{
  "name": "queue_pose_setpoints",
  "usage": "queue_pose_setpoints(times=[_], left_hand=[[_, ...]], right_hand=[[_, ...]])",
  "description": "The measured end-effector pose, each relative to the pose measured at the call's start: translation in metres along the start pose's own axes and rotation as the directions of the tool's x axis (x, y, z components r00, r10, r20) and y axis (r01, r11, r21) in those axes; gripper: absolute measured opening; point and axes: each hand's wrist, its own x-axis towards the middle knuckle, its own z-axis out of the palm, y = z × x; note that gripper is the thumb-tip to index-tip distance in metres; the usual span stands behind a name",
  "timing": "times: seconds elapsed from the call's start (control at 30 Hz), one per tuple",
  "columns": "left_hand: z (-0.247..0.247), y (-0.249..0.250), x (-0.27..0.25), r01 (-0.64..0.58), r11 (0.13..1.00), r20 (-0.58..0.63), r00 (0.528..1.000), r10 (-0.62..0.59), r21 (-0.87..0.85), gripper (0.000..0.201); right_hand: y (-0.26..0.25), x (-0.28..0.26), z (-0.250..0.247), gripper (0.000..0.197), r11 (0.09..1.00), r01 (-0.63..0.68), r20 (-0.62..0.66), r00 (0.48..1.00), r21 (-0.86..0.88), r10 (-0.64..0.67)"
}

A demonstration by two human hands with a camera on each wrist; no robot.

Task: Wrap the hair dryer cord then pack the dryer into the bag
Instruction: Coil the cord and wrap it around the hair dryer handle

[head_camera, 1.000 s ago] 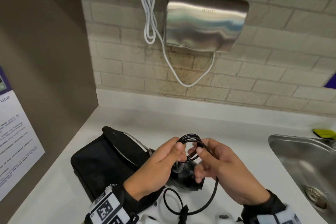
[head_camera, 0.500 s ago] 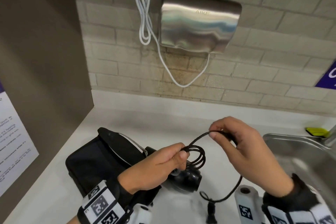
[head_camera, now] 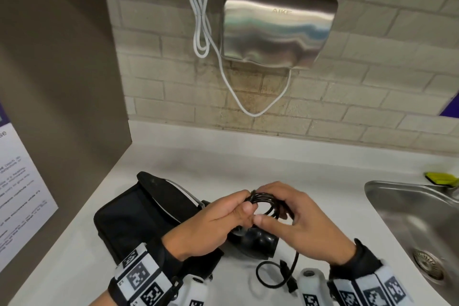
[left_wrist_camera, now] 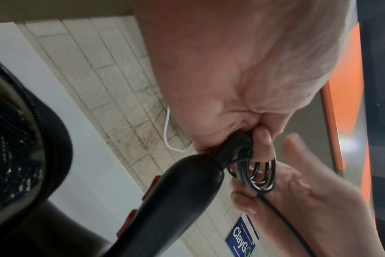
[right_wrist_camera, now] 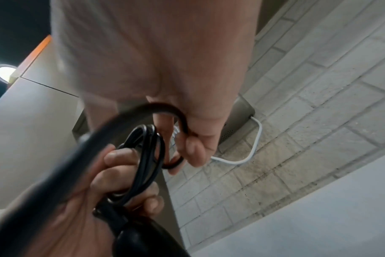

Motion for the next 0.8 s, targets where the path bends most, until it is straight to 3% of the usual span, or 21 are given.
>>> queue_pose_setpoints(times=[0.1, 0.3, 0.57, 0.67, 0.8], left_hand=[[0.002, 0.004, 0.001, -0.012, 0.998, -0.041, 0.999, 0.014, 0.059, 0.054], [0.011, 0.007, 0.000, 0.009, 0.984, -0.136, 0.991, 0.015, 0.176, 0.039], [0.012, 0.008, 0.001, 0.063, 0.960, -0.197, 0.980, -0.008, 0.271, 0.019], [0.011, 0.010, 0.003, 0.075, 0.968, -0.208, 0.978, -0.025, 0.239, 0.027], [0.009, 0.007, 0.007, 0.057, 0.980, -0.222, 0.975, -0.013, 0.192, 0.041]], right_hand=[[0.007, 0.002, 0.005, 0.010, 0.997, -0.055, -0.016, 0.998, 0.046, 0.056], [0.011, 0.005, 0.002, 0.015, 0.980, -0.083, 0.058, 0.996, 0.179, 0.074], [0.010, 0.006, 0.000, 0.006, 0.934, -0.141, 0.099, 0.989, 0.329, 0.114], [0.009, 0.006, 0.000, 0.037, 0.869, -0.206, 0.098, 0.979, 0.449, 0.181], [0.005, 0.006, 0.001, 0.047, 0.829, -0.196, 0.076, 0.980, 0.523, 0.184]])
